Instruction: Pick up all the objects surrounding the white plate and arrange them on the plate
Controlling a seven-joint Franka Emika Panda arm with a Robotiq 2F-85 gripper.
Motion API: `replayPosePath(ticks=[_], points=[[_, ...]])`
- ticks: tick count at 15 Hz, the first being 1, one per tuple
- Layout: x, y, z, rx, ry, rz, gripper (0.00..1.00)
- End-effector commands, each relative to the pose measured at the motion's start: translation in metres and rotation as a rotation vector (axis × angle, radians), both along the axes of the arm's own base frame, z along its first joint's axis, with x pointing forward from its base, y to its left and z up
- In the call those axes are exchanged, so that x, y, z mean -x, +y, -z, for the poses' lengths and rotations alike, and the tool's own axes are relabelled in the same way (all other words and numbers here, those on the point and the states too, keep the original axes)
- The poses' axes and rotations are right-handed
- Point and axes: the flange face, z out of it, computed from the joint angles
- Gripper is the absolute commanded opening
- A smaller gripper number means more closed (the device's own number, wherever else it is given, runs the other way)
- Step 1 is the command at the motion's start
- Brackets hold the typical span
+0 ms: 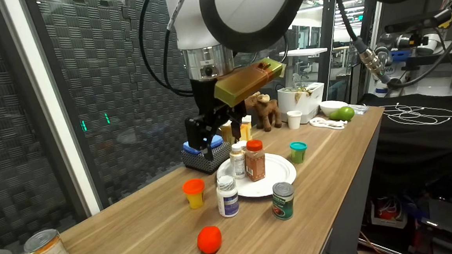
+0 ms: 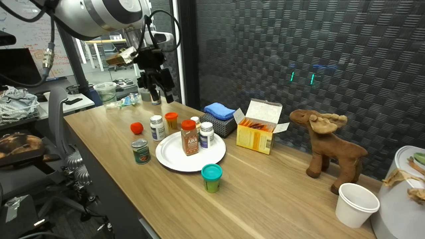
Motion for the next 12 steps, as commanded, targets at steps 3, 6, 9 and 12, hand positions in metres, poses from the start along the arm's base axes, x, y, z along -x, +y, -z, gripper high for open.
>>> replayPosePath(ticks=[3, 6, 9, 12], points=[[0.008, 0.023, 0.006, -0.114, 0.070, -0.061, 1.00], [0.012, 0.025, 0.019, -0.131, 0.108, -0.062, 1.00], [0.012, 0.023, 0.033, -0.133, 0.140, -0.057, 1.00], [0.012, 0.022, 0.042, -0.138, 0.159, -0.055, 1.00]])
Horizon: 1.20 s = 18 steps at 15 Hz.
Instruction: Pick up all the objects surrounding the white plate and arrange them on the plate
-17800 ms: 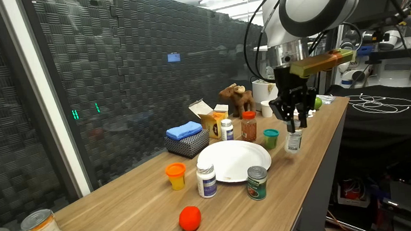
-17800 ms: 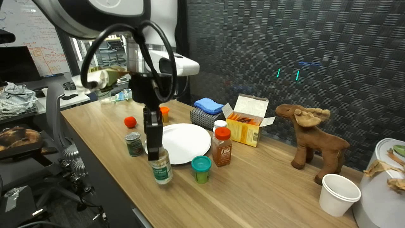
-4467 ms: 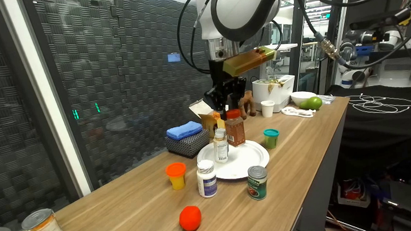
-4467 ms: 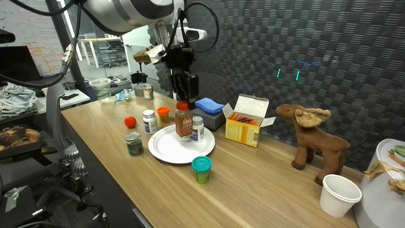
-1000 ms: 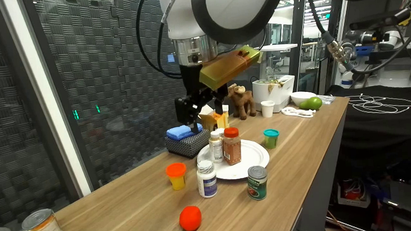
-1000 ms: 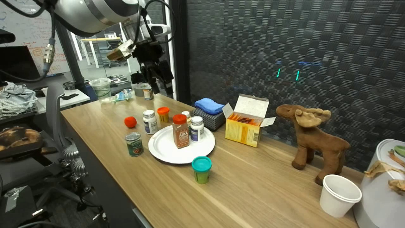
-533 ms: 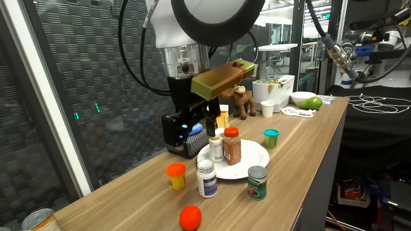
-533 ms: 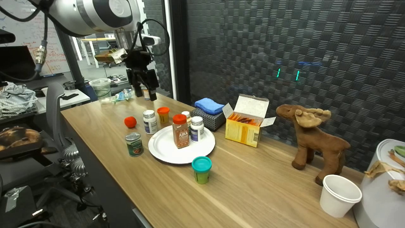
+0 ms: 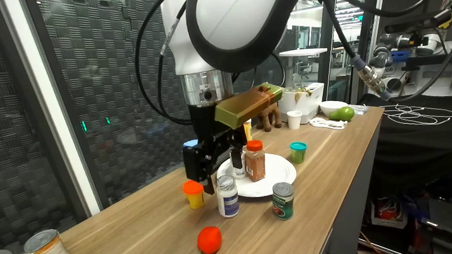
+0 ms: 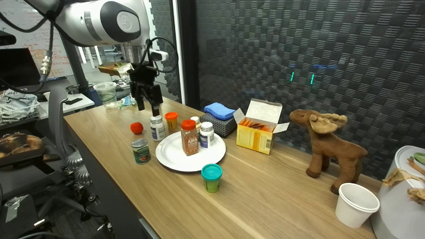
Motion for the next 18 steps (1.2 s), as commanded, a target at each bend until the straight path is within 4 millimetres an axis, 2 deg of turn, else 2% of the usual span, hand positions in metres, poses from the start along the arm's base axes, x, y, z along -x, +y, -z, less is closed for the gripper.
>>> replayPosePath(ticks=[1, 7, 8, 9, 14, 16, 18], points=[[-0.004, -0.001, 0.003, -0.023, 0.021, 0.001, 1.00], [-0.009, -0.012, 0.013, -0.005, 0.022, 0.027, 1.00], [-0.010, -0.014, 0.014, -0.006, 0.022, 0.031, 0.92], [-0.011, -0.015, 0.015, -0.006, 0.023, 0.033, 0.73], [-0.014, -0.017, 0.019, 0.008, 0.013, 0.045, 0.33], [-0.015, -0.017, 0.017, 0.018, 0.004, 0.046, 0.20], [-0.015, -0.018, 0.014, 0.026, -0.003, 0.048, 0.18]])
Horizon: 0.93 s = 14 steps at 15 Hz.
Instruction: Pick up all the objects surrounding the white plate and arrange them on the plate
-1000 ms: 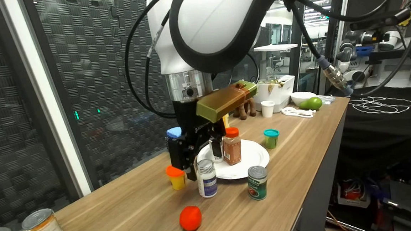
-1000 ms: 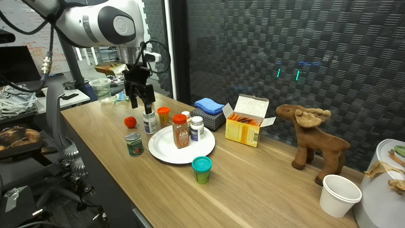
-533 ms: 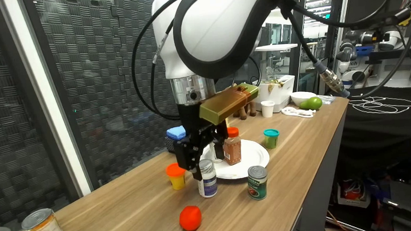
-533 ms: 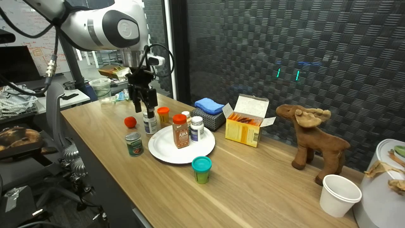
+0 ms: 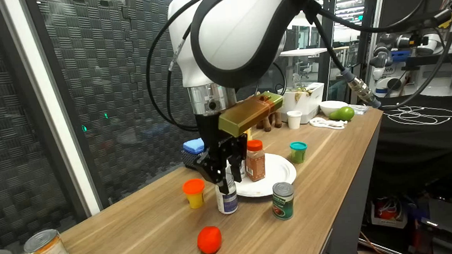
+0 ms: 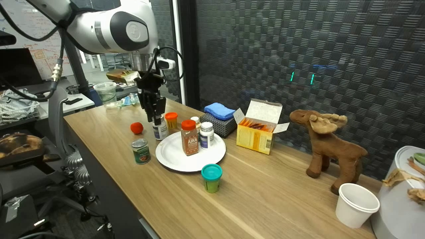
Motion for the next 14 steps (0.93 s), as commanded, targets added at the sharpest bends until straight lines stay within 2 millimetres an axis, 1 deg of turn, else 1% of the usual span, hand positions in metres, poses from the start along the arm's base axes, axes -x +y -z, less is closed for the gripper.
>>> replayPosePath(ticks=[1, 2, 6, 10, 14], points=[[-0.006, 0.000, -0.010, 0.017, -0.029, 0.015, 0.18], [-0.007, -0.004, -0.013, 0.030, -0.040, 0.033, 0.18], [-0.016, -0.029, -0.028, 0.070, -0.065, 0.119, 0.18], [-0.024, -0.051, -0.039, 0.038, -0.046, 0.161, 0.18], [-0.035, -0.066, -0.041, 0.055, -0.055, 0.197, 0.18]])
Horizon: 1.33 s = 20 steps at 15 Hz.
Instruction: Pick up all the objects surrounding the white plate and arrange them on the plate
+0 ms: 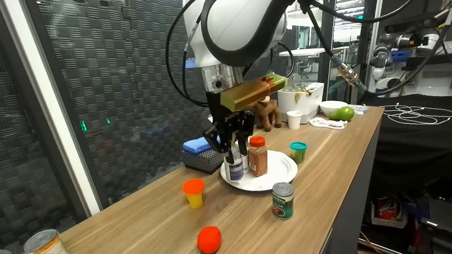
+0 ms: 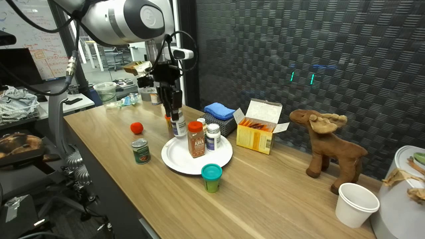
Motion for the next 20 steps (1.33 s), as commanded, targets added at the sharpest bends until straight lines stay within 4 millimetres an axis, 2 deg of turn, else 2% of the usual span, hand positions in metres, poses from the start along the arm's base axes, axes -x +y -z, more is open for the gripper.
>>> replayPosePath(ticks=[1, 13, 14, 15, 19, 20], points=[[-0.011, -0.011, -0.010, 0.005, 0.002, 0.031, 0.18], [-0.025, -0.031, 0.026, 0.045, 0.086, 0.074, 0.18], [-0.025, -0.032, 0.023, 0.045, 0.085, 0.075, 0.68], [-0.025, -0.032, 0.020, 0.045, 0.082, 0.081, 0.69], [-0.022, -0.025, -0.009, 0.071, 0.006, 0.063, 0.98], [-0.021, -0.019, -0.018, 0.074, -0.012, 0.043, 1.00]])
